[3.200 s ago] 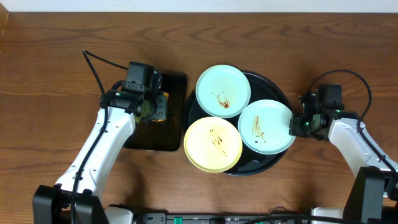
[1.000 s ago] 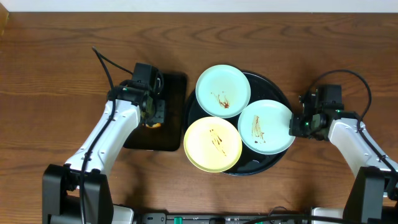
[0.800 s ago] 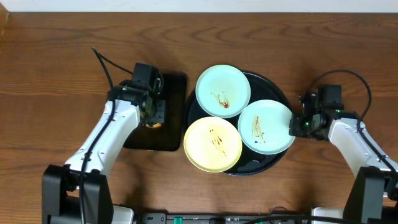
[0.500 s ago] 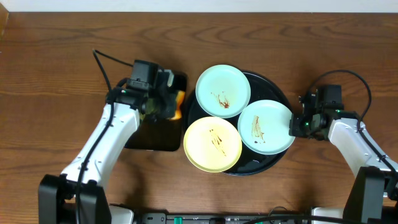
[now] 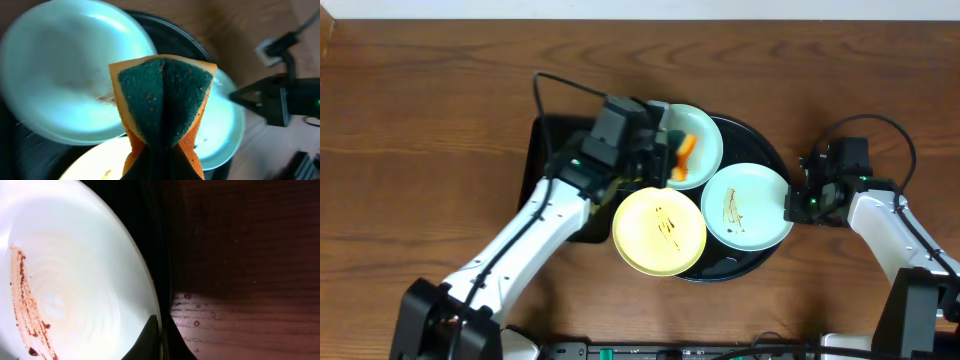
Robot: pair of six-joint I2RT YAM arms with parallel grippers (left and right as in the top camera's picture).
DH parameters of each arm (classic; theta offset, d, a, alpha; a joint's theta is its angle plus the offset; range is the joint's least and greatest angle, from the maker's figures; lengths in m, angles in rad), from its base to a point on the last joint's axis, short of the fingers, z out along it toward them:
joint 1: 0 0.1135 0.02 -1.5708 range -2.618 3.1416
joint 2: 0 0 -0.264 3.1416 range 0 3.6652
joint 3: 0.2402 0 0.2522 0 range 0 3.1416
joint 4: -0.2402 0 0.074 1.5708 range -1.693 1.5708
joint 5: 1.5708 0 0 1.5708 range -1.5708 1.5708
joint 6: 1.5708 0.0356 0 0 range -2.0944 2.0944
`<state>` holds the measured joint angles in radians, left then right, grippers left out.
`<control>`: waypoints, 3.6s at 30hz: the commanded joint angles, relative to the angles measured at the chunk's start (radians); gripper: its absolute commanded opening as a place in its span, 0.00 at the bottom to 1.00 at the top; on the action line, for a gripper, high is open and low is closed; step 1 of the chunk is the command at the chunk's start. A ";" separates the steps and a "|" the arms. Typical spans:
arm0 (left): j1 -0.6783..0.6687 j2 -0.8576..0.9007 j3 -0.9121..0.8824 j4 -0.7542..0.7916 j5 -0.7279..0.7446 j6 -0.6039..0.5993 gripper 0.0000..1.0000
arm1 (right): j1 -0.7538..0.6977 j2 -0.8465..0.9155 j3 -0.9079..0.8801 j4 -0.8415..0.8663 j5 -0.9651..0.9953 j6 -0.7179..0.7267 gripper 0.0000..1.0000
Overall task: Clean dirty plates on tray and stack at the side
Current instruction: 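Scrub the pale green plate with the sponge while the right gripper holds it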
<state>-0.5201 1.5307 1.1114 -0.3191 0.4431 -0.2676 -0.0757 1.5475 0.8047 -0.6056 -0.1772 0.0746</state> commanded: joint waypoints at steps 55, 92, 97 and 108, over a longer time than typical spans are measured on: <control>-0.282 0.460 0.030 0.282 0.023 -0.236 0.08 | -0.005 0.002 -0.007 -0.036 0.023 -0.005 0.01; -0.336 0.461 0.030 0.480 -0.513 -0.124 0.08 | -0.005 0.002 -0.007 -0.058 0.023 -0.005 0.01; -0.333 0.461 0.027 0.447 -0.511 -0.125 0.08 | -0.005 0.002 -0.007 -0.054 0.023 -0.005 0.01; -0.337 0.476 0.027 0.509 -0.428 -0.125 0.08 | -0.005 0.002 -0.007 -0.053 0.023 -0.005 0.01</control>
<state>-0.8585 1.9831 1.1419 0.1776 0.0048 -0.4103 -0.0750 1.5433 0.8051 -0.6498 -0.1909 0.0746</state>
